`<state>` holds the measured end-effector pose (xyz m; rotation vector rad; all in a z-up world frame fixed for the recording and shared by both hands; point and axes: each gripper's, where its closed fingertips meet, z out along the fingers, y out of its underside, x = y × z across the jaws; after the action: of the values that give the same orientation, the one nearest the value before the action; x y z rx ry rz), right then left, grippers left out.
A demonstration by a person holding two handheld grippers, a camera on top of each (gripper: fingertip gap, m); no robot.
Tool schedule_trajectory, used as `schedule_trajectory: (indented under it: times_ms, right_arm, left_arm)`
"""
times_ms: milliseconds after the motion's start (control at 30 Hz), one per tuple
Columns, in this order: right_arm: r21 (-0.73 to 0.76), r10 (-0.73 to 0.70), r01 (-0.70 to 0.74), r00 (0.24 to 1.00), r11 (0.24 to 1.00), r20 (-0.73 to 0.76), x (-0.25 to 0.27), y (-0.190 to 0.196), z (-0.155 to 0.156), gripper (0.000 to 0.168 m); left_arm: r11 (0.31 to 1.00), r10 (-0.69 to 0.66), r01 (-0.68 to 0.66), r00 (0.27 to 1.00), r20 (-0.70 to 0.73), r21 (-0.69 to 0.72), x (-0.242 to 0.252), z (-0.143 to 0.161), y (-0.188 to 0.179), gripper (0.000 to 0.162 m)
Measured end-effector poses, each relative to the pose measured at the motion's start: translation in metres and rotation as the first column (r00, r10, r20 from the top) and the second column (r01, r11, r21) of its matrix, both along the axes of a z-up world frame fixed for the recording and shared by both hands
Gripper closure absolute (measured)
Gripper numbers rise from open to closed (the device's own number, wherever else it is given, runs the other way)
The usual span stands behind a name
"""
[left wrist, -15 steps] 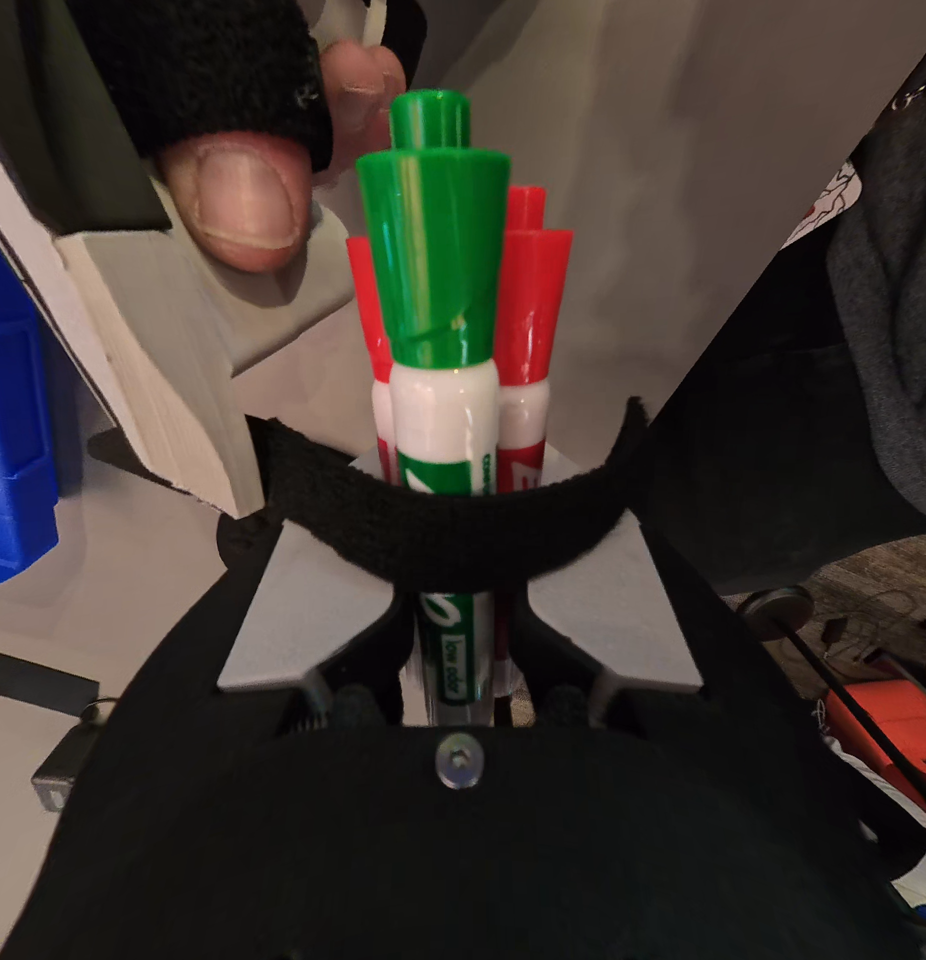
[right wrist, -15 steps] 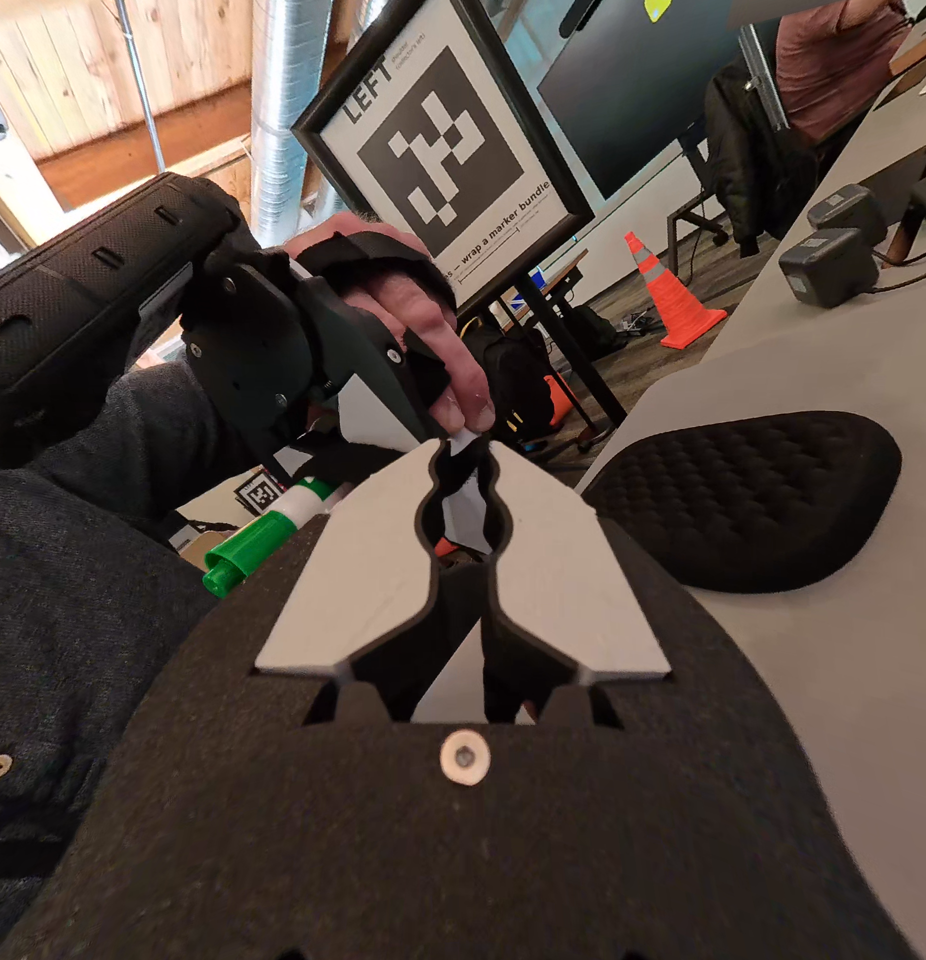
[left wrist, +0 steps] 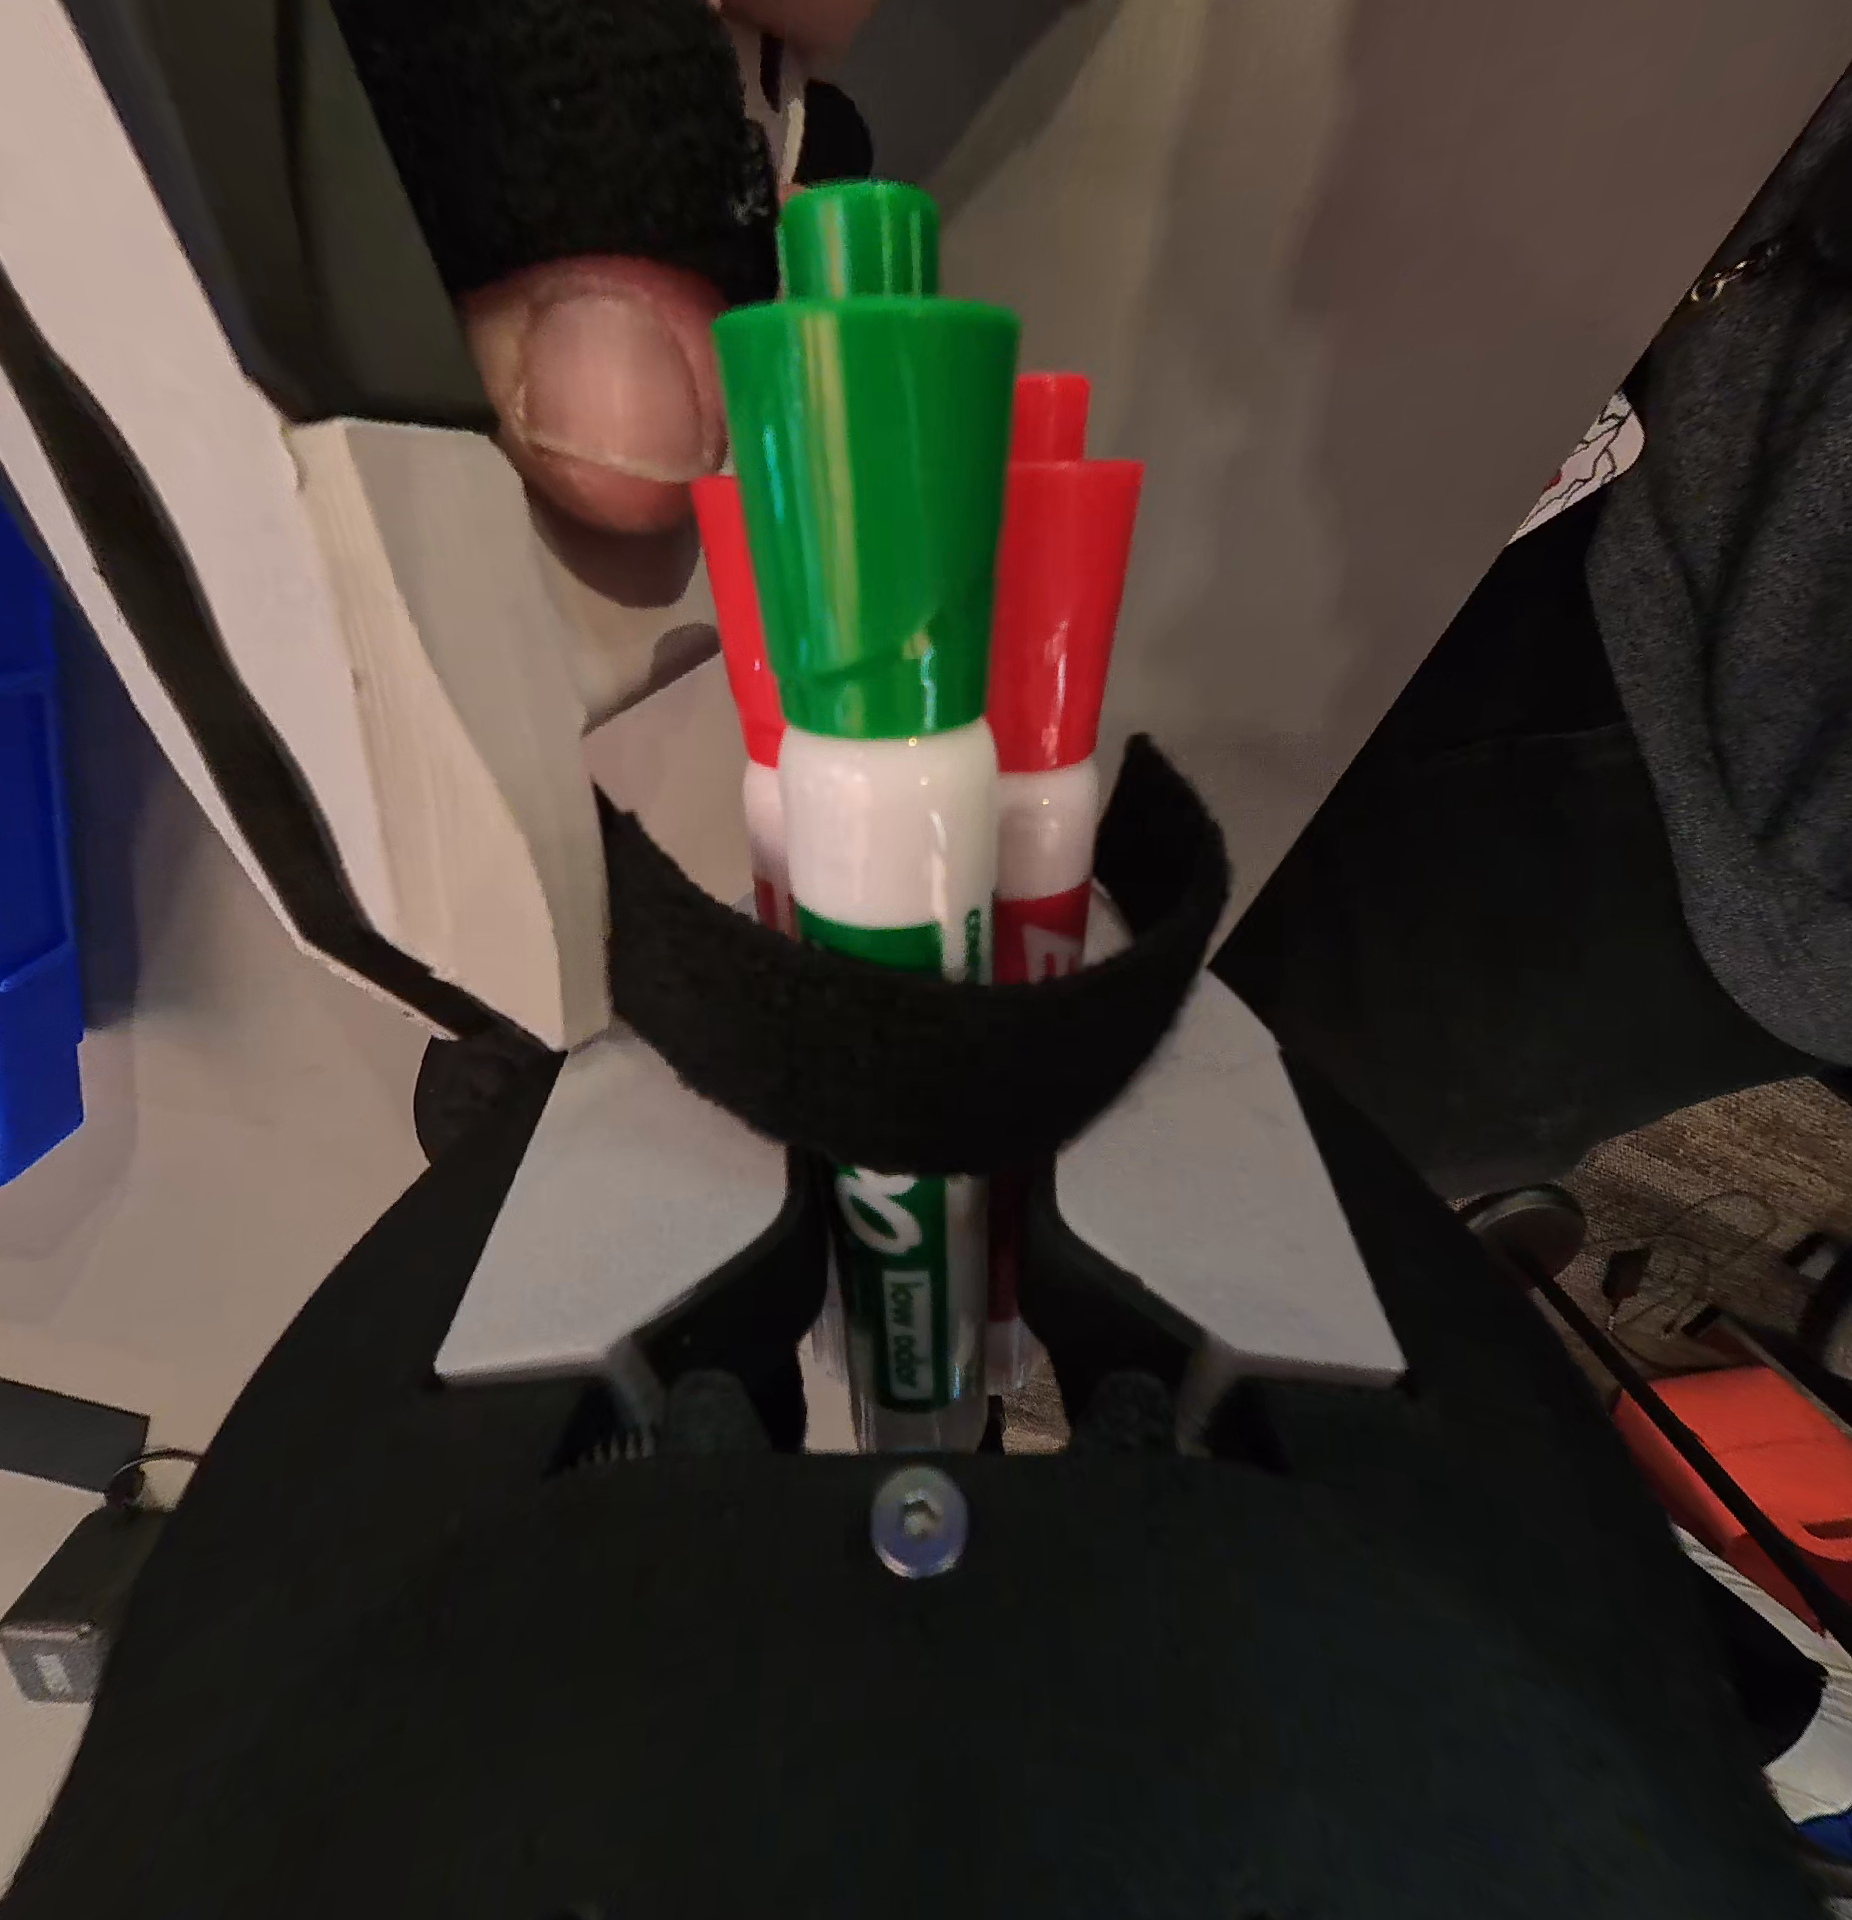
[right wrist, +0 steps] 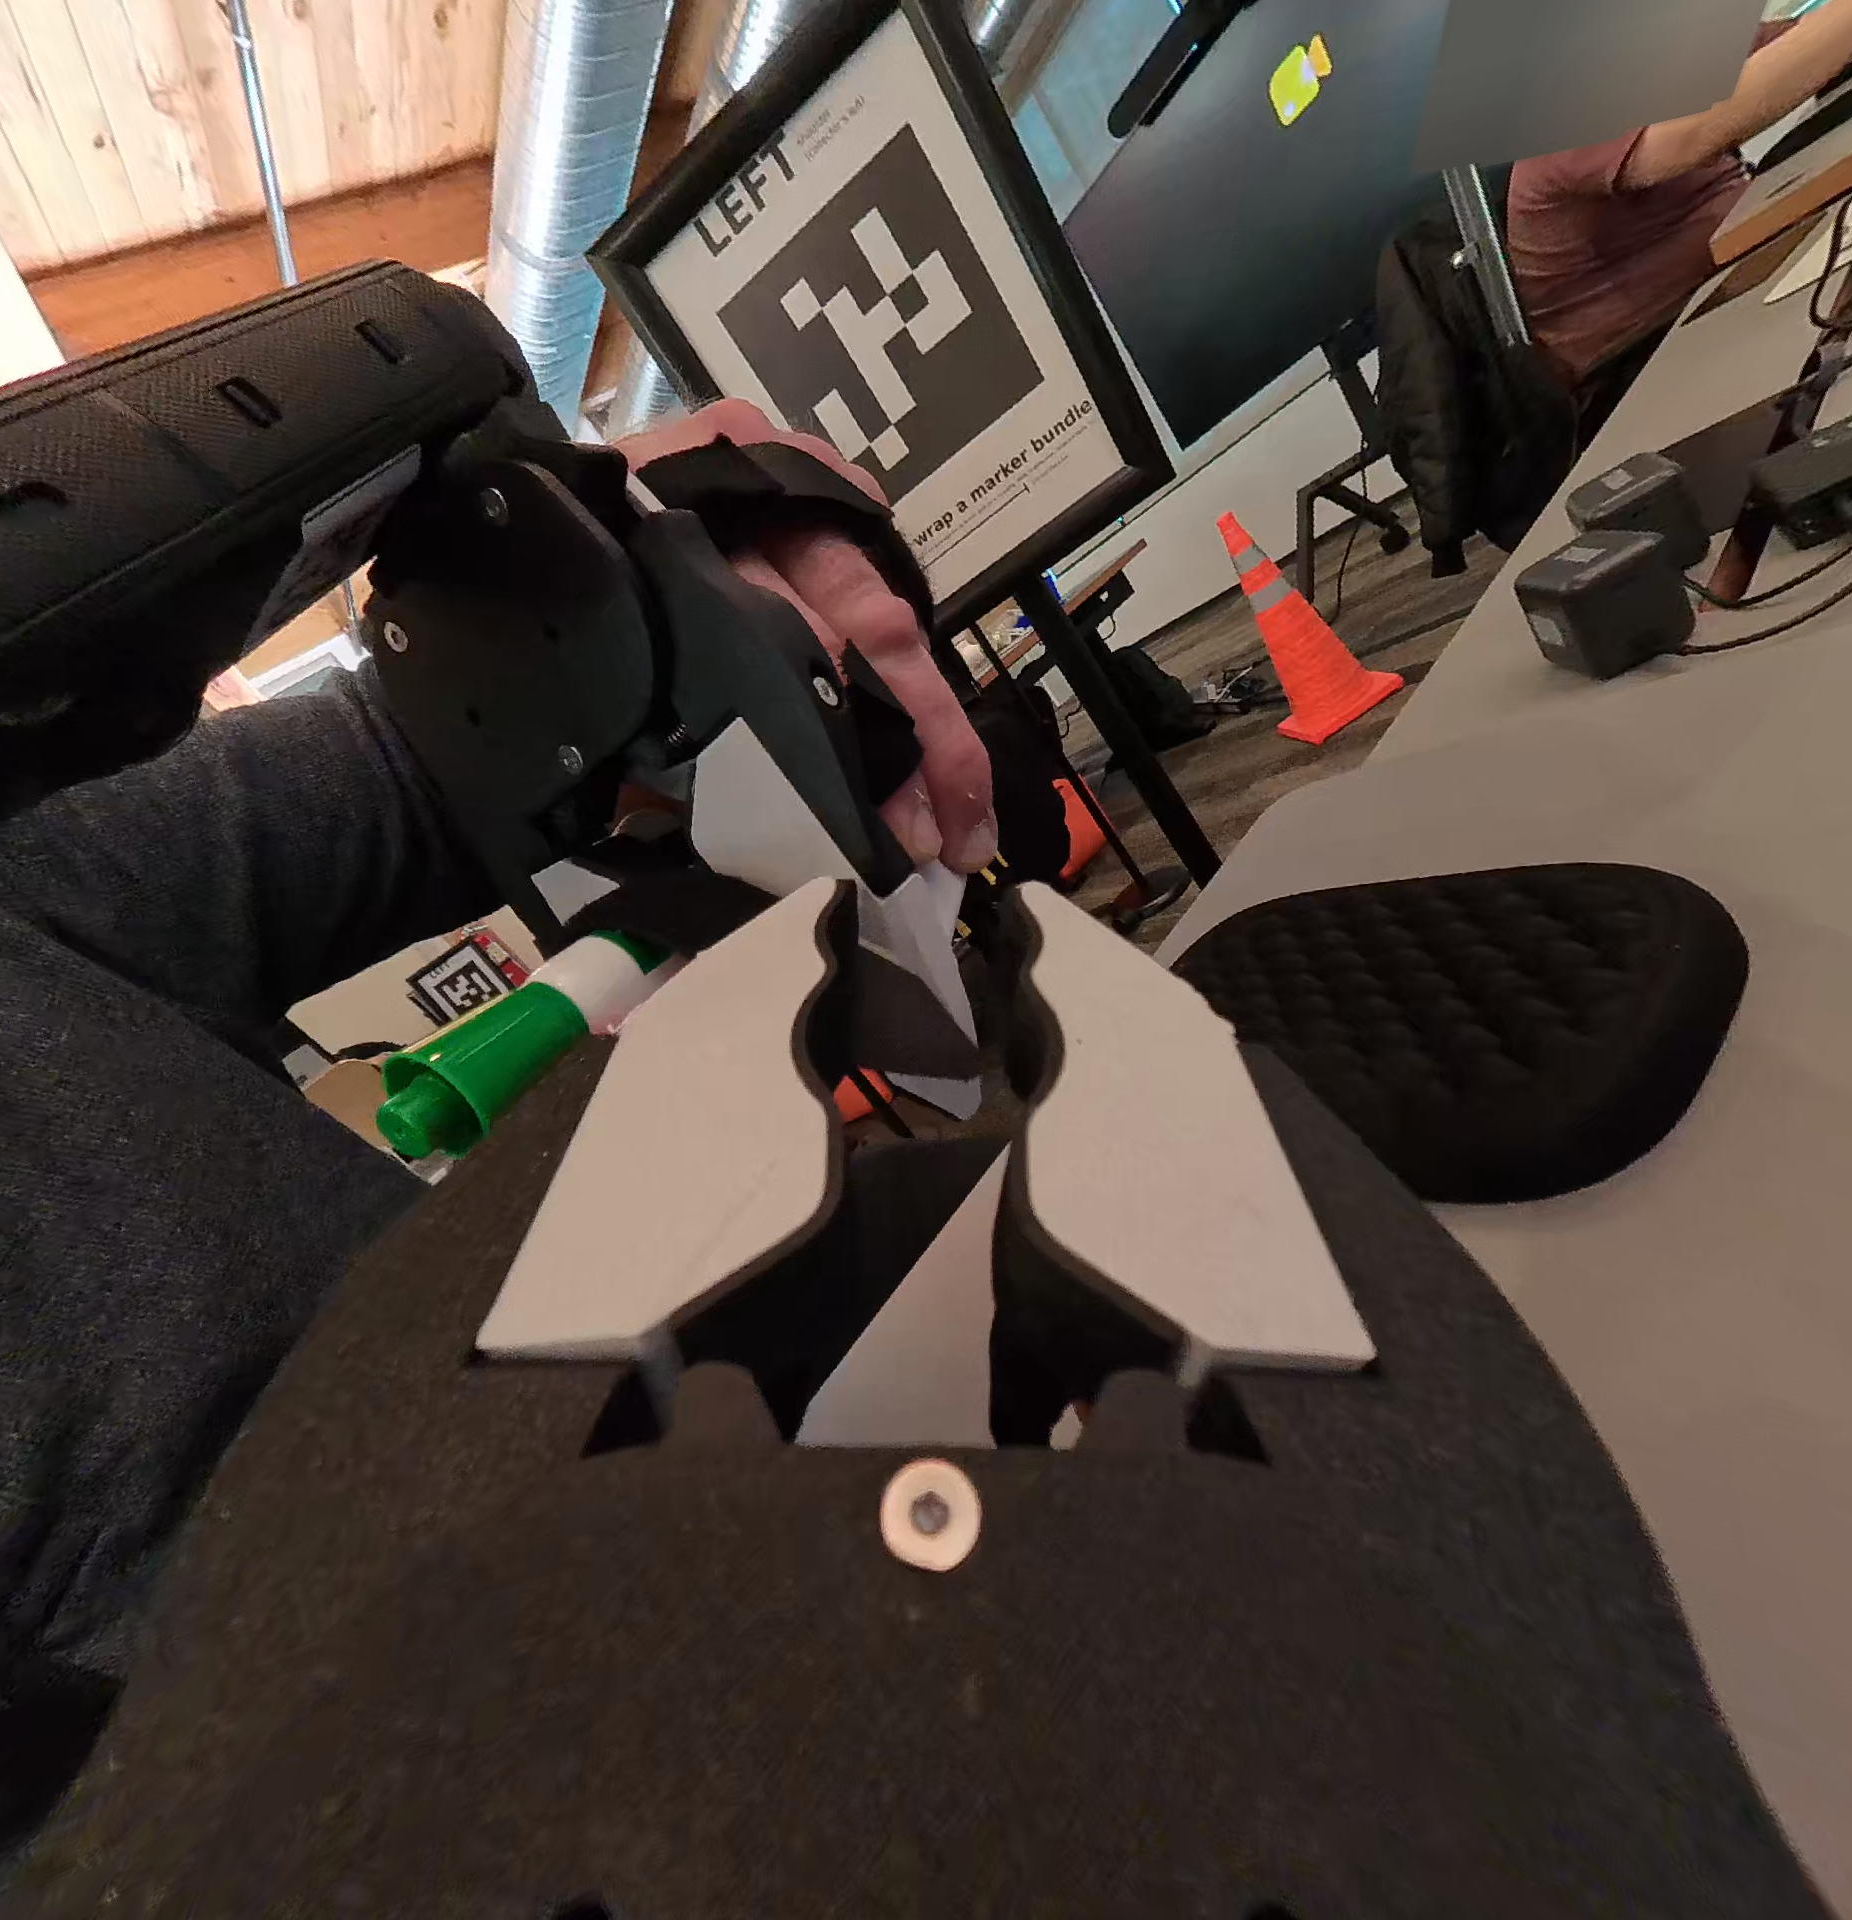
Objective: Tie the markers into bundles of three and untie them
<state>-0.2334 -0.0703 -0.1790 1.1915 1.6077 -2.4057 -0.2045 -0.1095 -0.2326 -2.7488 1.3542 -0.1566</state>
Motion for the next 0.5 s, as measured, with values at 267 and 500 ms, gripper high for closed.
schedule_trajectory:
  times_ms: [267,500]
  right_arm:
    - [0.029,-0.006,0.006,1.0,1.0,-0.009,0.0,0.0,-0.006,0.143]
    - [0.046,-0.004,0.004,1.0,0.999,-0.009,0.0,0.0,-0.012,0.143]
  left_arm:
    - [1.0,0.005,-0.004,1.0,0.017,-0.014,0.0,0.0,0.0,0.118]
    - [1.0,0.009,-0.008,0.999,0.031,-0.027,0.001,0.0,0.001,0.118]
